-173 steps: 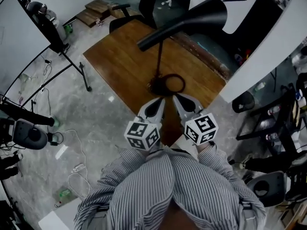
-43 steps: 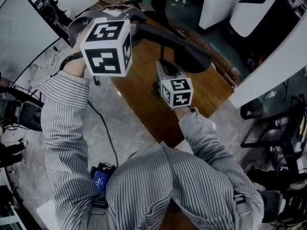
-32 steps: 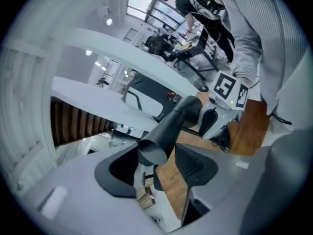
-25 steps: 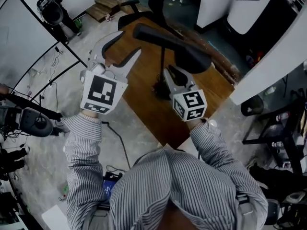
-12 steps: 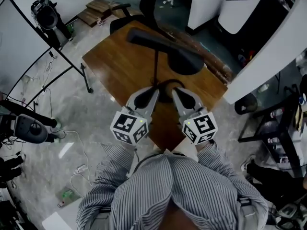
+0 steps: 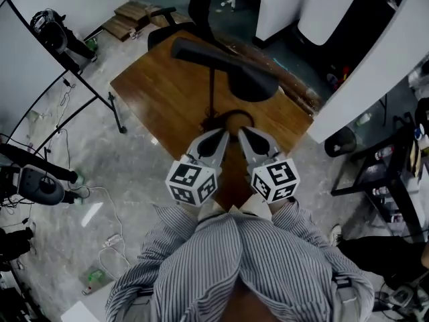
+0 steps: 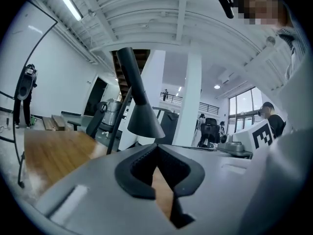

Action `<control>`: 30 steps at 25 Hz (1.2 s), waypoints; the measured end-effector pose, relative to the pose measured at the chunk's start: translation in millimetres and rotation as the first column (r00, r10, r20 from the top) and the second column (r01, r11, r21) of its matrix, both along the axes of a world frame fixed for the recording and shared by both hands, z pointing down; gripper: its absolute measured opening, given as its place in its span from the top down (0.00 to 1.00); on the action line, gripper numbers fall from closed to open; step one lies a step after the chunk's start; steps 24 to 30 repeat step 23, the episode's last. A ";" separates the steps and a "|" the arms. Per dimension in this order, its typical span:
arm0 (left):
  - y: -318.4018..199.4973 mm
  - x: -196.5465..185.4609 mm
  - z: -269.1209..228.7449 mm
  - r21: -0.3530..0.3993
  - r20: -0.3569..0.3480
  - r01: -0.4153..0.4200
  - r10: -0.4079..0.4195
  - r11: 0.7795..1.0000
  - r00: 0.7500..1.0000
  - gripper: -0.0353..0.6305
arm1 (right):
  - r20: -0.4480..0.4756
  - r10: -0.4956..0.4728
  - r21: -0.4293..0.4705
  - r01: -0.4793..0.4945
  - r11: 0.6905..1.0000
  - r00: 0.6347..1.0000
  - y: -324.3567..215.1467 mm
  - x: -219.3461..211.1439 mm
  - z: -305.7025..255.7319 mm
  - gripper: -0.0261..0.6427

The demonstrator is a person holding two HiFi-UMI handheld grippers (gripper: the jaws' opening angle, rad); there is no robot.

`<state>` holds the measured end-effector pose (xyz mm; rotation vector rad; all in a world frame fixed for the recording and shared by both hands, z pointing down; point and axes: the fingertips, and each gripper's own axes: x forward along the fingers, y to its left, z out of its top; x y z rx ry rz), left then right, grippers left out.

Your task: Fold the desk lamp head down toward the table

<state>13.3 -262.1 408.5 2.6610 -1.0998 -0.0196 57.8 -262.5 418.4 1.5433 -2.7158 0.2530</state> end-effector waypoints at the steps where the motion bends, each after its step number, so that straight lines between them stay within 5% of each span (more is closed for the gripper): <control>1: 0.7 0.2 0.4 0.000 0.005 0.001 -0.001 1.000 1.000 0.94 | -0.002 -0.002 0.000 0.002 1.000 1.000 1.1 -1.1 0.3 0.96; 30: 5.4 5.9 12.0 -0.012 0.028 -0.038 0.038 0.999 0.999 0.94 | -0.033 0.013 -0.003 -0.013 1.000 0.999 6.5 2.9 4.8 0.96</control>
